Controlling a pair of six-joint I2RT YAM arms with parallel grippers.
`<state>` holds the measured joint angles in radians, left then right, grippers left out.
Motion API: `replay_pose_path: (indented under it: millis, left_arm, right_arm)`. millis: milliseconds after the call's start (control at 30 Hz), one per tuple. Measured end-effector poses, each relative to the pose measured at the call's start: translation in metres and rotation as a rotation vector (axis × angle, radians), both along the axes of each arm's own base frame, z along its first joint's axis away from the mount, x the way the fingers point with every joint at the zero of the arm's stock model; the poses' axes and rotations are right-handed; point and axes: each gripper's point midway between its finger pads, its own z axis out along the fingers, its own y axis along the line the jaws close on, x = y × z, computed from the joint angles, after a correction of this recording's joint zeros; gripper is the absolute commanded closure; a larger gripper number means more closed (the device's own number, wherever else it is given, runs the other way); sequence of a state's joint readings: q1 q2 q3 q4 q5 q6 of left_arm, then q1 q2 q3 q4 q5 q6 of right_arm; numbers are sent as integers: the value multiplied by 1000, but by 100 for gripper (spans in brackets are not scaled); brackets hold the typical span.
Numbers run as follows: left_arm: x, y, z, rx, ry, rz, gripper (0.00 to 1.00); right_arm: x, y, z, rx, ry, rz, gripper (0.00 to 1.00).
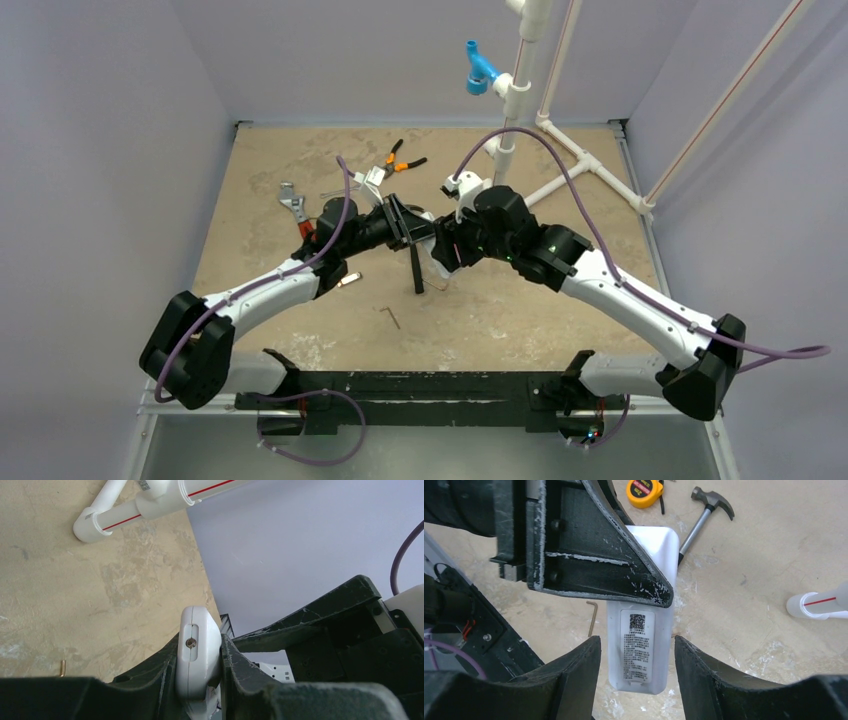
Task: Load the batteries into the remote control
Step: Load the battery cover into the remote control.
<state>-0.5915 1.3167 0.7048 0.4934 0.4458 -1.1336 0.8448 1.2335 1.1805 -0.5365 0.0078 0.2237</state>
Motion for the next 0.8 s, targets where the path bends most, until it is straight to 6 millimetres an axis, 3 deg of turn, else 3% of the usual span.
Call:
replay_pose_path:
  millis: [233, 367, 467, 600, 800]
  left_arm:
    - [0, 0, 0, -1, 1, 1, 100]
    - [0, 0, 2, -8, 3, 1, 100]
    - [1, -1, 3, -13, -3, 1, 100]
    - [1, -1, 1, -10, 3, 1, 100]
    - [1, -1, 1, -12, 1, 0, 100]
  right_arm:
    - [-6, -8, 28, 106, -77, -17, 43]
    - [-3, -21, 35, 183, -88, -88, 43]
    - [12, -41, 28, 252, -56, -188, 43]
    - [27, -62, 6, 350, 28, -287, 40]
    - [16, -47, -7, 519, 149, -203, 37]
